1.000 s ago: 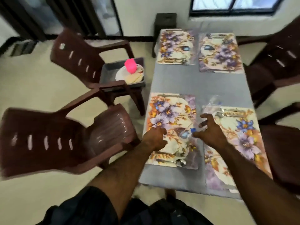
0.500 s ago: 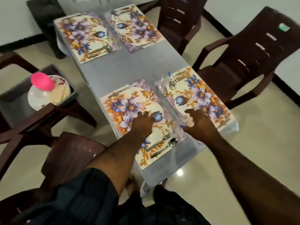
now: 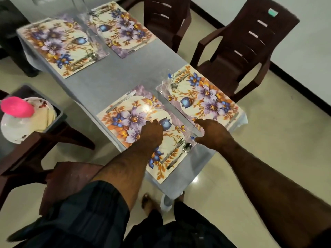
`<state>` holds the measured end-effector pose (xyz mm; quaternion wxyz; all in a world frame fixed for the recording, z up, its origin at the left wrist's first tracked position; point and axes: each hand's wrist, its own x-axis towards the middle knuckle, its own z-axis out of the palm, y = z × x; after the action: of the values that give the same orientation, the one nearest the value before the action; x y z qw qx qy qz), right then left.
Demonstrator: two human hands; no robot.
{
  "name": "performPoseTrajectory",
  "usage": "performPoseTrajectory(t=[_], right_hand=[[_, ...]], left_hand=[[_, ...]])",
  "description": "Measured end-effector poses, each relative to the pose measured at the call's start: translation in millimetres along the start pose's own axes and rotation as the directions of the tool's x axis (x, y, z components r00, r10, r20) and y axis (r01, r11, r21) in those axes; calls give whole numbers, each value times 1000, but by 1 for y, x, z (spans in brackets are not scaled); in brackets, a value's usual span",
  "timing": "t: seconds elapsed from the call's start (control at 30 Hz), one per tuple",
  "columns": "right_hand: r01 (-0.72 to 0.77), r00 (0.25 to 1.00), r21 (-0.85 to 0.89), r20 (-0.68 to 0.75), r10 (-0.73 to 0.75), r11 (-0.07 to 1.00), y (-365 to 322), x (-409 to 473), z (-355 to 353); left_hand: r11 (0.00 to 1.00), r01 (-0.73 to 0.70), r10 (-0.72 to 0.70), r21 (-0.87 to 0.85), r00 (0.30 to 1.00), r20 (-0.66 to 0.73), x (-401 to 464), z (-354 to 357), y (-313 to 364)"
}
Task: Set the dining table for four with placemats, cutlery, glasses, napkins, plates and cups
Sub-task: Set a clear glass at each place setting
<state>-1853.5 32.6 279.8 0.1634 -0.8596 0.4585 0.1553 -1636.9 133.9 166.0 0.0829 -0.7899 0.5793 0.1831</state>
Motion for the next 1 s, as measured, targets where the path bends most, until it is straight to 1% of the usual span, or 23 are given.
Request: performPoseTrajectory(t=[0.17, 0.3, 0.4, 0.47, 0.53, 0.57, 0.63, 0.67, 0.73, 0.83, 0.9, 0.97, 1.0], right_hand=[[0, 1000, -22, -24, -1, 1000, -5, -1, 4], [-7, 1000, -12, -15, 7, 1000, -8, -2, 5], [-9, 1000, -7, -10, 9, 1000, -8, -4, 6], [-17, 1000, 17, 12, 17, 1000, -7, -7, 4], [-26, 999, 46, 34, 25, 999, -5, -11, 0], [-32, 999, 57, 21, 31, 998, -3, -15, -2], [-31, 999, 74, -41, 34, 997, 5, -23, -9], [-22, 997, 75, -72, 28, 997, 9, -27, -12], [7, 990, 50, -140, 0, 999, 13, -37, -18], [84, 977, -11, -197, -85, 996, 9, -55, -22], [218, 948, -27, -231, -218, 976, -1, -69, -12], [325, 908, -37, -268, -323, 945, -9, -75, 0], [432, 866, -53, -255, -431, 900, -13, -90, 10]], left_hand=[[999, -19, 21, 30, 998, -55, -4, 2, -1], [999, -31, 33, 34, 998, -58, -5, 3, -3], [999, -46, 48, 24, 995, -91, -12, 5, -3], [998, -61, 60, -5, 994, -86, -13, 4, -7], [994, -45, 44, -103, 999, -8, -10, -2, -15], [979, -14, 24, -202, 999, 43, -10, -7, -20], [897, 71, -17, -437, 992, 128, -18, -21, -30], [861, 97, -41, -500, 992, 122, -27, -28, -32], [839, 128, -111, -530, 992, 63, -50, -33, -37], [771, 155, -189, -617, 982, 10, -93, -27, -35], [718, 183, -276, -672, 960, -34, -132, -16, -32], [678, 225, -351, -700, 936, -39, -164, 2, -26], [616, 288, -446, -733, 895, -22, -200, 17, -16]])
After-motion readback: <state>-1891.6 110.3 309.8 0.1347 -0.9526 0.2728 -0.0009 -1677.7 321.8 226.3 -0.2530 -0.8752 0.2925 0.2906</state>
